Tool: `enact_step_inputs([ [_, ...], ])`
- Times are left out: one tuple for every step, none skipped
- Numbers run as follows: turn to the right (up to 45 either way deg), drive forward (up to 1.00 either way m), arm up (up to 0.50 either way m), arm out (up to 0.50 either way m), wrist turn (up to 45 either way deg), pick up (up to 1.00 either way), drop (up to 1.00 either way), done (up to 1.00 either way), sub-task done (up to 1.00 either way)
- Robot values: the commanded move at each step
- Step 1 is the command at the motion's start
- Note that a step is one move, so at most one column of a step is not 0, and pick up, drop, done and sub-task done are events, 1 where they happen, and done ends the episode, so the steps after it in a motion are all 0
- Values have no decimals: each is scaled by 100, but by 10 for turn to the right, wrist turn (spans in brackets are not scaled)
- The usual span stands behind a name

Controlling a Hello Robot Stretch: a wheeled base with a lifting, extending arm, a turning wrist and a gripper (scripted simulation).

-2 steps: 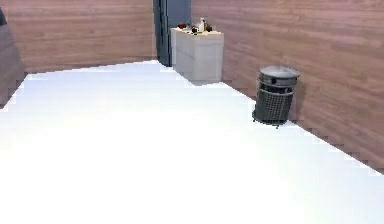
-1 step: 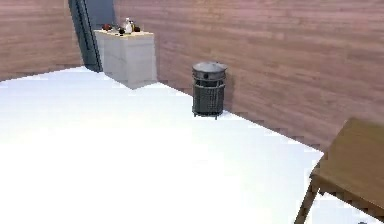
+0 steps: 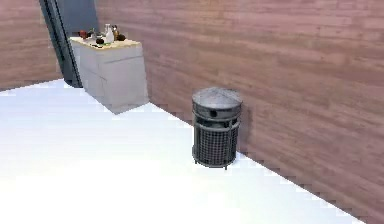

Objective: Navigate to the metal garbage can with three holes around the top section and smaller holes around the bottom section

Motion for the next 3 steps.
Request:
enact_step_inputs([
  [360, 0, 0, 0, 0, 0, 0, 0, 0],
  [0, 100, 0, 0, 0, 0, 0, 0, 0],
  [150, 0, 0, 0, 0, 0, 0, 0, 0],
])
